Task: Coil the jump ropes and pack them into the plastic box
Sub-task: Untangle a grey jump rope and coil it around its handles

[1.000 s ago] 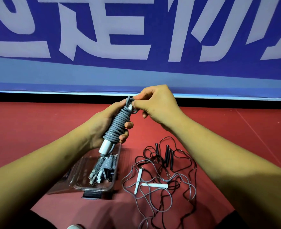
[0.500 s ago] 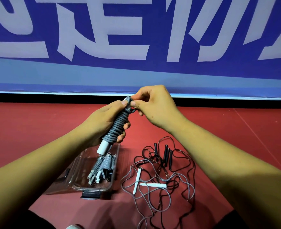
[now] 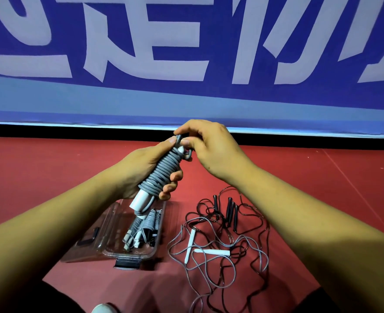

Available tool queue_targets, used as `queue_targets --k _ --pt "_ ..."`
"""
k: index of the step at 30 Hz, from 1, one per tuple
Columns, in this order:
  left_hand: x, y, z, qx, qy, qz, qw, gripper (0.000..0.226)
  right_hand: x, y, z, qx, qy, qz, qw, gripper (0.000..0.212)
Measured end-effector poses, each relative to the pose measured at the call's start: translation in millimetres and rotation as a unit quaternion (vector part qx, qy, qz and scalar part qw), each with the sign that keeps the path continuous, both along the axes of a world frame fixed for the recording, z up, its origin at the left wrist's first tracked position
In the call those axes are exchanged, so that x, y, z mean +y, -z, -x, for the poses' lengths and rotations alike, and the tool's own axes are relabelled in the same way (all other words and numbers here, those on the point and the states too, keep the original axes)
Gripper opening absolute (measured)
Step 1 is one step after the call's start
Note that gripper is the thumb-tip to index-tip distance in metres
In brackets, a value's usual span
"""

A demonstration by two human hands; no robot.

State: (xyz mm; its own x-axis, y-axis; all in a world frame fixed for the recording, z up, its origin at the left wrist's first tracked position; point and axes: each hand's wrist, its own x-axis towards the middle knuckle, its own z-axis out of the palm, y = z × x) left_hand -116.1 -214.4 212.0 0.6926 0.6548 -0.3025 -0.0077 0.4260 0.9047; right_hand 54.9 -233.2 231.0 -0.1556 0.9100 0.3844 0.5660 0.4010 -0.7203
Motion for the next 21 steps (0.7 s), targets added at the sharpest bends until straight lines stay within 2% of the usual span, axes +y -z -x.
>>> queue_targets --k 5,11,14,16,19,21 --pt "2 7 0 -0.012 0.019 0.038 0.999 0.057 1 8 2 0.036 0.034 0.016 0.999 0.000" --pt "7 6 6 0.034 0.031 0.057 0.997 0.059 8 15 -2 0.097 0.004 0.085 0.992 0.015" --pt "8 10 6 0.066 0.035 0.050 0.996 0.056 12 16 -7 0.103 -0.013 0.131 0.986 0.011" --pt "8 14 4 0.081 0.026 0.040 0.996 0.053 14 18 -7 0.143 -0.005 0.158 0.977 0.009" --pt "8 19 0 0.093 0.011 0.024 0.995 0.048 19 25 -1 0.204 0.033 0.204 0.957 0.017" --pt "8 23 -1 0.097 -0.013 -0.006 0.995 0.047 25 27 -1 0.278 0.086 0.218 0.931 0.023"
